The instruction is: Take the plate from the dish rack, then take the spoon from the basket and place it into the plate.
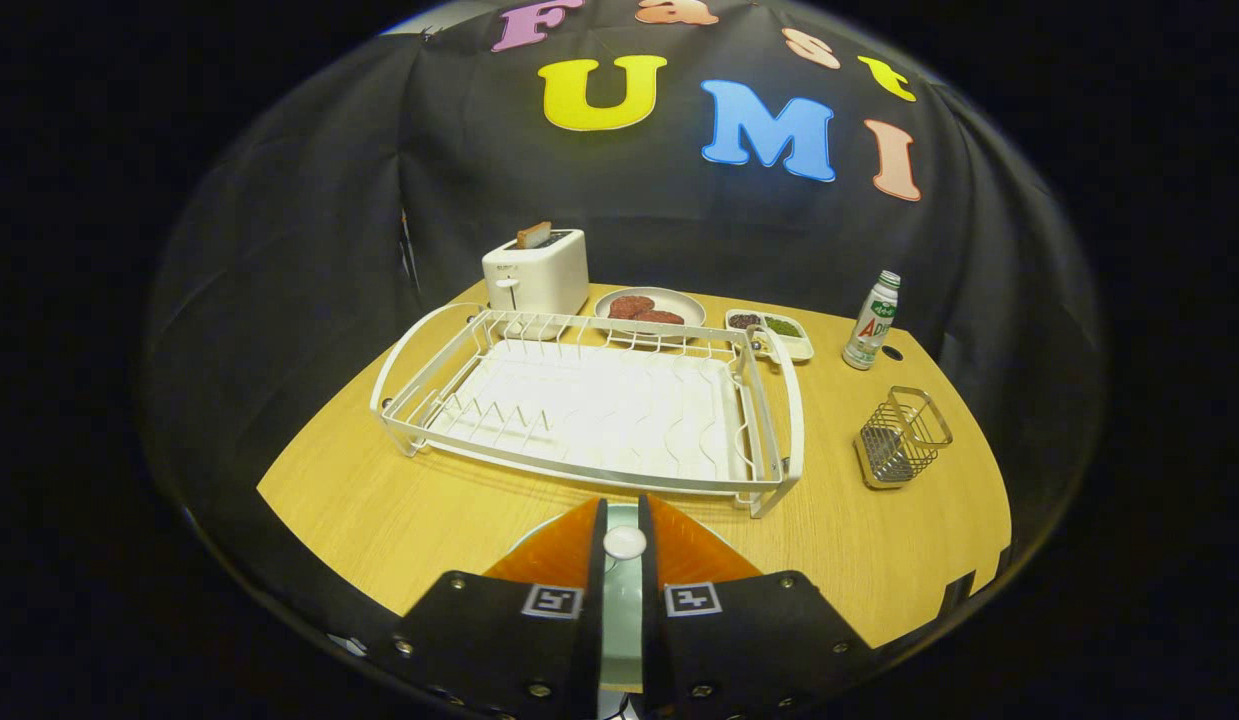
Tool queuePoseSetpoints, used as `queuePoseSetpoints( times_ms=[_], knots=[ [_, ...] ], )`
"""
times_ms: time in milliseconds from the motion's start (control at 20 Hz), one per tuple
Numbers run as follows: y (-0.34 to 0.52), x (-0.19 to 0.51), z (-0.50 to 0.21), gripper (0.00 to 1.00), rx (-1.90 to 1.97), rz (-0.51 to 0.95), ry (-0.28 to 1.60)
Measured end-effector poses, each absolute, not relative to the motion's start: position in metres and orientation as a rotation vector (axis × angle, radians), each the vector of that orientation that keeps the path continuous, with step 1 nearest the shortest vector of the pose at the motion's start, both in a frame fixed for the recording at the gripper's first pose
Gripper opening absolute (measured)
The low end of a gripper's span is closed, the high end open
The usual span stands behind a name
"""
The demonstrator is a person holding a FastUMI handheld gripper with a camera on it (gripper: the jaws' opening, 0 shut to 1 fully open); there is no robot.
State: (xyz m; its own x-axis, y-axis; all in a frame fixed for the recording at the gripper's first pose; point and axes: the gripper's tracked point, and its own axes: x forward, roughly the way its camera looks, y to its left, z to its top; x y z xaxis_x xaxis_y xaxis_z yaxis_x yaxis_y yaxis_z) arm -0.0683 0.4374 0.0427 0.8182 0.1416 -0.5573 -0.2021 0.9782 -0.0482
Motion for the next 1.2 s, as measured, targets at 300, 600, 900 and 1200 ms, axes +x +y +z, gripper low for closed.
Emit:
queuePoseSetpoints(
  times_ms=[300,600,900,1200],
  knots=[
    [0.42,-0.056,0.05,0.34,-0.094,0.148,0.571],
    [0.413,-0.051,0.056,0.34,-0.084,0.124,0.559],
    [0.399,-0.043,0.091,0.34,-0.091,0.071,0.473],
    [0.384,-0.026,0.192,0.34,-0.08,0.015,0.275]
  ],
)
